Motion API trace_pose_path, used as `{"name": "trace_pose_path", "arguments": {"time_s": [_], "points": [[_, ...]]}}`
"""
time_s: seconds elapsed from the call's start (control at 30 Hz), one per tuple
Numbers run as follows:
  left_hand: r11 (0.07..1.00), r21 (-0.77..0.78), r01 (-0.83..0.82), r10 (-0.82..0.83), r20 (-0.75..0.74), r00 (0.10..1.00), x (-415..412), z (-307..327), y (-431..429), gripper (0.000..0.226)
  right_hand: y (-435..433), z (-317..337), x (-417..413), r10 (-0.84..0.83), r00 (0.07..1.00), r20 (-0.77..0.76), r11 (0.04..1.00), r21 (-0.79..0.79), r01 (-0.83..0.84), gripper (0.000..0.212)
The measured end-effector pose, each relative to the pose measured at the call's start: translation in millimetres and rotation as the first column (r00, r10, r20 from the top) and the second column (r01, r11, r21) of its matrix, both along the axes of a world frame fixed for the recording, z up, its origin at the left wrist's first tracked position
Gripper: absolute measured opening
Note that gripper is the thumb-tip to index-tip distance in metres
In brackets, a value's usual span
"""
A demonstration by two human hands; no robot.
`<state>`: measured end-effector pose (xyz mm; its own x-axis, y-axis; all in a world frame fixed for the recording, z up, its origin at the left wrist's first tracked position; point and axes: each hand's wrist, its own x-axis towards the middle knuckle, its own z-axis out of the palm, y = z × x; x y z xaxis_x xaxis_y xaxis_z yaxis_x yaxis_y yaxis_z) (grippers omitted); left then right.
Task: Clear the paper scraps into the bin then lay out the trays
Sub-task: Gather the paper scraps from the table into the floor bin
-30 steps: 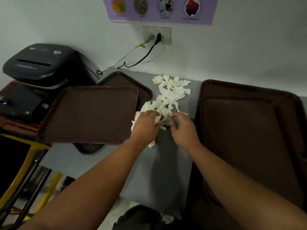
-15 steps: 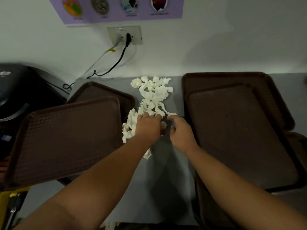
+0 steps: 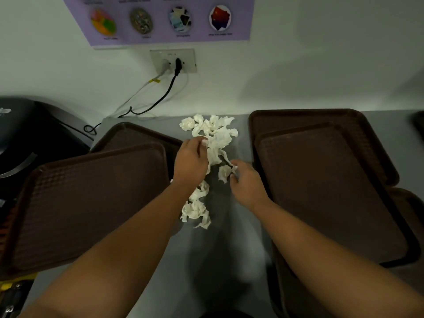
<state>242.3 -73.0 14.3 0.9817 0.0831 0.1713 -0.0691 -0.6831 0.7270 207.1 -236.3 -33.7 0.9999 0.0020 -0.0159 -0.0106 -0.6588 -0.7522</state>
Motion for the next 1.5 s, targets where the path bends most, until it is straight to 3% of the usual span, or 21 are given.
{"name": "trace_pose_path", "arguments": {"time_s": [0.17,0.33,0.5,0.6,0.7,0.83,0.9,1.0,1.17,1.37,1.5], "points": [[0.985,-0.139,-0.100,0.095,-0.048,0.994,7.2,29.5,11.8,0.046,14.2,5.4,18.8,0.141,0.985,-0.098,0.970,-0.186,-0.157,0.045],[0.985,-0.156,-0.072,0.055,-0.113,0.992,2.4,33.8,17.0,0.052,19.8,1.9,28.1,0.206,0.951,-0.229,0.842,-0.454,-0.292,0.053],[0.980,-0.190,-0.058,0.030,-0.145,0.989,-5.1,29.5,23.5,0.054,23.3,0.5,31.5,0.205,0.946,-0.252,0.796,-0.519,-0.311,0.041],[0.923,-0.372,-0.103,0.032,-0.192,0.981,-9.1,30.5,23.3,0.027,23.1,1.9,28.5,0.155,0.979,-0.133,0.854,-0.481,-0.201,0.025],[0.931,-0.346,-0.117,0.077,-0.127,0.989,-10.6,32.3,23.2,0.010,21.5,10.2,23.6,0.129,0.988,0.080,0.904,-0.418,-0.084,0.024],[0.958,-0.258,-0.124,0.113,-0.056,0.992,-16.7,41.7,17.1,0.050,21.1,31.8,19.1,0.089,0.988,0.128,0.996,-0.010,-0.089,0.017],[0.953,-0.267,-0.140,0.130,-0.056,0.990,-24.2,47.4,11.3,0.066,22.0,46.4,14.5,0.085,0.992,0.096,0.987,0.129,-0.097,0.039],[0.953,-0.241,-0.186,0.180,-0.046,0.983,-39.3,49.9,7.9,0.066,24.8,66.1,5.7,0.057,0.998,0.029,0.956,0.285,-0.063,0.054],[0.941,-0.166,-0.295,0.298,-0.009,0.955,-77.2,51.1,11.8,0.059,35.1,79.2,-9.5,0.170,0.984,0.051,0.948,0.265,-0.177,0.050],[0.870,-0.097,-0.483,0.484,-0.007,0.875,-139.5,45.0,29.0,0.060,61.7,71.9,-41.4,0.379,0.923,0.071,0.867,0.320,-0.381,0.015],[0.794,-0.119,-0.597,0.599,-0.019,0.801,-188.1,42.0,44.0,0.060,90.1,70.8,-69.9,0.473,0.878,0.077,0.818,0.333,-0.470,0.020]]}}
